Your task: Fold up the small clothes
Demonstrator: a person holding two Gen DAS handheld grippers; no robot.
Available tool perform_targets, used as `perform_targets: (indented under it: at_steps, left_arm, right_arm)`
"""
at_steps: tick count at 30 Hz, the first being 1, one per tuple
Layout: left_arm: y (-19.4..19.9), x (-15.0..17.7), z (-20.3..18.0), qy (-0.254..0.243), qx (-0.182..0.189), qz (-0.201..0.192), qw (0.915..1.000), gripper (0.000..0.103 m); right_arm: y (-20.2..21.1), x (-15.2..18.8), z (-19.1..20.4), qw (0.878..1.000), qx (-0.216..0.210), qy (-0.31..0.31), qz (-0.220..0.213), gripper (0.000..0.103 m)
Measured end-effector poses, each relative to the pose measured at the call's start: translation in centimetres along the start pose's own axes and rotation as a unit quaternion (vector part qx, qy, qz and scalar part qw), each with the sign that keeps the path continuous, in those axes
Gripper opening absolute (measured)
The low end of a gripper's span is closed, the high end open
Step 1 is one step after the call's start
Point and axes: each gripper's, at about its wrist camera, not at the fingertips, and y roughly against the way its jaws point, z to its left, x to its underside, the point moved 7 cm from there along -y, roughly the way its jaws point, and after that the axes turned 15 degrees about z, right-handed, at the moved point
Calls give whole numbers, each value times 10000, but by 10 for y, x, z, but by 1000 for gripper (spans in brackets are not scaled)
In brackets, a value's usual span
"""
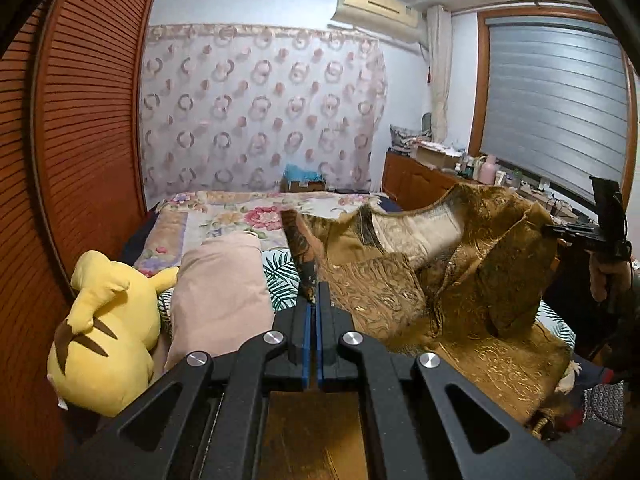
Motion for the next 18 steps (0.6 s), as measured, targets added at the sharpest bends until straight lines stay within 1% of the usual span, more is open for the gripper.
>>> perform_targets:
  at_steps: [2,4,8,12,18]
  left_arm:
    - [9,5,-1,-1,-36,-47,10000,2]
    - [13,10,-1,-28,-122,-56,9999,2]
    - [15,29,-1,-75,-205,14,9998,2]
    - [8,60,3,-37,-300,287,9991,2]
    - [-8,97,10,80,-344,742,9966,2]
  right_arm:
    - [11,10,5,10000,5,19,-31,4]
    - [13,24,6,10000,-91,-1,-21,4]
    - [21,55,8,9998,-189,-1,10,4]
    - [38,85,13,9996,-224,-74,154,4]
    - [32,124,16,9976,-216,-122,653,4]
